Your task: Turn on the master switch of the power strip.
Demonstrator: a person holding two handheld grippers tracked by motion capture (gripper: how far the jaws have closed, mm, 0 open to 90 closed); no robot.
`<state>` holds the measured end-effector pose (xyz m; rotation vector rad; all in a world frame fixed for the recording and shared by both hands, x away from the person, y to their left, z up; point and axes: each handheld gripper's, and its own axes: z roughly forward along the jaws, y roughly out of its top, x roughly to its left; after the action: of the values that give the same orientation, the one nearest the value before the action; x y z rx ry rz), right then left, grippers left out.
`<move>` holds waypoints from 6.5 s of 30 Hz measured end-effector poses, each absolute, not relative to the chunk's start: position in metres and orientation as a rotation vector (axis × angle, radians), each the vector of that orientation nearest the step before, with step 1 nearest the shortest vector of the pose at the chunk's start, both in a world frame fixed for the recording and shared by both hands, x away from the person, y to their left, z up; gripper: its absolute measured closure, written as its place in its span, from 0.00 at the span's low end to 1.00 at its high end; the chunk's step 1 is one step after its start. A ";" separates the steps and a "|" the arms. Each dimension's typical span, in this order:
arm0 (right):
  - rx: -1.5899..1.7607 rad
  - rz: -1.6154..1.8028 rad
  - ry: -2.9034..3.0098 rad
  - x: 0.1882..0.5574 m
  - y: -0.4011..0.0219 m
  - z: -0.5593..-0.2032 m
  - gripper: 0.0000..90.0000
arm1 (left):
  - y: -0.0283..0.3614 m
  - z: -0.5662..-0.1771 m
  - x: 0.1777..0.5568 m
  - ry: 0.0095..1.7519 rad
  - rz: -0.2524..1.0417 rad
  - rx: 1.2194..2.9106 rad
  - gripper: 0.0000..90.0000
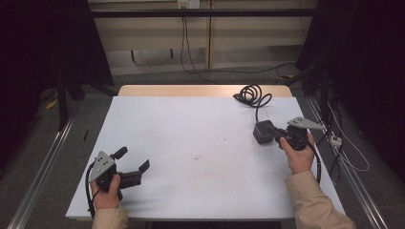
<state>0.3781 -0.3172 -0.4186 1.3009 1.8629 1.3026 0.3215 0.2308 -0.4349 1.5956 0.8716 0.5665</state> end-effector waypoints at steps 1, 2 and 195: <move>1.301 1.304 1.860 0.379 -0.318 -0.419 1.00 | 0.231 -0.435 0.322 0.873 0.569 1.595 0.03; 1.301 1.304 1.860 0.379 -0.318 -0.419 1.00 | 0.231 -0.435 0.322 0.873 0.569 1.595 0.03; 1.250 1.167 1.903 0.392 -0.312 -0.431 0.77 | 0.231 -0.437 0.322 0.896 0.559 1.581 0.03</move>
<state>0.3922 -0.3122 -0.4308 1.2504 1.9034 1.1673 0.3220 0.2315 -0.4371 1.5812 0.8957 0.5595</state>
